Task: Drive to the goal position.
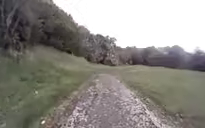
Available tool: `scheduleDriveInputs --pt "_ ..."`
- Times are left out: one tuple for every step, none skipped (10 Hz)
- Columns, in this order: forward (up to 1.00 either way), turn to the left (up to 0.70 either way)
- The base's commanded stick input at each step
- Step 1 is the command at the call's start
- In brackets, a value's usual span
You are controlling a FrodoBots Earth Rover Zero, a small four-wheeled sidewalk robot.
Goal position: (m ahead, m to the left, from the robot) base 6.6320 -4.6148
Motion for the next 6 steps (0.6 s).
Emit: scheduleDriveInputs --pt "0.85 0.00" --pt "0.85 0.00" --pt "0.85 0.00" --pt "0.85 0.00" --pt "0.85 0.00" --pt "0.85 0.00"
